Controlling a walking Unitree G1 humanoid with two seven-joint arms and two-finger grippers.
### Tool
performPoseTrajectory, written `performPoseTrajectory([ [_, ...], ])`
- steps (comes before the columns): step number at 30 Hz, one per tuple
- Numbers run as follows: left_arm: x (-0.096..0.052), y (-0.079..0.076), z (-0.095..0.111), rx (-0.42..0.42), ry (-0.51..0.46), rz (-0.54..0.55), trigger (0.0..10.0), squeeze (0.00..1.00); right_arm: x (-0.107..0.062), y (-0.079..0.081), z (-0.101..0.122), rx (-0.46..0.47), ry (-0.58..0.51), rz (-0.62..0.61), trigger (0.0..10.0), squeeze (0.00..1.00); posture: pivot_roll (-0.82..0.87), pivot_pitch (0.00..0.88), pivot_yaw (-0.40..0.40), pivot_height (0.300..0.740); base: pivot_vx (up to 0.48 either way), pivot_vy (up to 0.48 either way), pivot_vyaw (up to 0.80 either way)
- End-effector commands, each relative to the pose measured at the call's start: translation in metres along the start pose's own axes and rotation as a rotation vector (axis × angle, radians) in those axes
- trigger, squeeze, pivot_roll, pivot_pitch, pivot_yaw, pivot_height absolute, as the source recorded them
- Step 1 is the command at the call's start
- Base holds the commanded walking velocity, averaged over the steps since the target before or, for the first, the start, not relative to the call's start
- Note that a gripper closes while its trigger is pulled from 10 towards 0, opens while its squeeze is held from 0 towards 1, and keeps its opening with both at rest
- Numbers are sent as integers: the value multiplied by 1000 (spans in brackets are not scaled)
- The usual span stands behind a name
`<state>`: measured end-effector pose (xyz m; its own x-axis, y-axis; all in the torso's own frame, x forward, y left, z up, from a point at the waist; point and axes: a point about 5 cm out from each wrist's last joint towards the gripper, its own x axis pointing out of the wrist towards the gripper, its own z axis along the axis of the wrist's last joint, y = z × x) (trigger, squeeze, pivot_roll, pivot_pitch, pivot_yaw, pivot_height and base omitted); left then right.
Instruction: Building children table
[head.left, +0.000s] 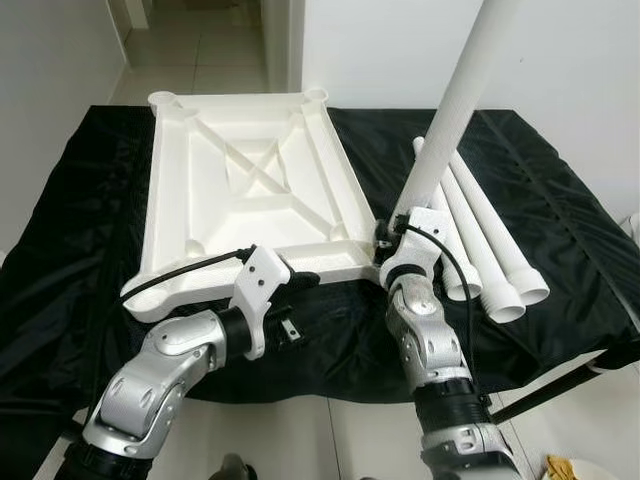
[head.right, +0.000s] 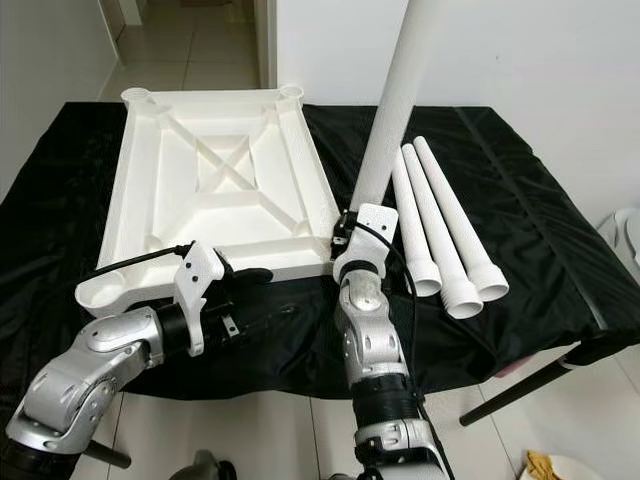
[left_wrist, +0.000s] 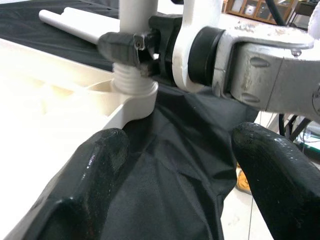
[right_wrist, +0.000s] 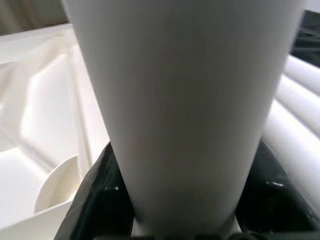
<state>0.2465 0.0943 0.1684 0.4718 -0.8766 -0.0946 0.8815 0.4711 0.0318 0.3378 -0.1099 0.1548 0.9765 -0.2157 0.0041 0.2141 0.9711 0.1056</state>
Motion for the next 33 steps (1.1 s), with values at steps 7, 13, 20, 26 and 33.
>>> performPoseTrajectory([
  [7, 1, 1, -1, 7, -1, 11, 10000, 0, -7, 10, -4, 112, 10, 124, 10000, 1000, -35, 15, -20, 740, 0, 0, 0],
  [13, 3, 1, -1, 7, -6, 7, 10000, 0, -9, 14, 8, 172, -70, 318, 10000, 1000, -42, 16, -20, 740, 0, 0, 0],
  [20, 5, 1, 0, 7, -13, 8, 10000, 0, -1, 2, 12, 102, -61, 468, 10000, 0, -44, 22, -21, 740, 0, 0, 0],
  [26, 5, 2, 1, 8, -15, 13, 10000, 0, 4, -6, 13, 56, -52, 573, 10000, 0, -44, 28, -20, 740, 0, 0, 0],
  [33, 6, 3, 1, 13, -11, 26, 10000, 0, 13, -18, 14, -65, -47, 726, 10000, 0, -43, 42, -13, 740, 0, 0, 0],
])
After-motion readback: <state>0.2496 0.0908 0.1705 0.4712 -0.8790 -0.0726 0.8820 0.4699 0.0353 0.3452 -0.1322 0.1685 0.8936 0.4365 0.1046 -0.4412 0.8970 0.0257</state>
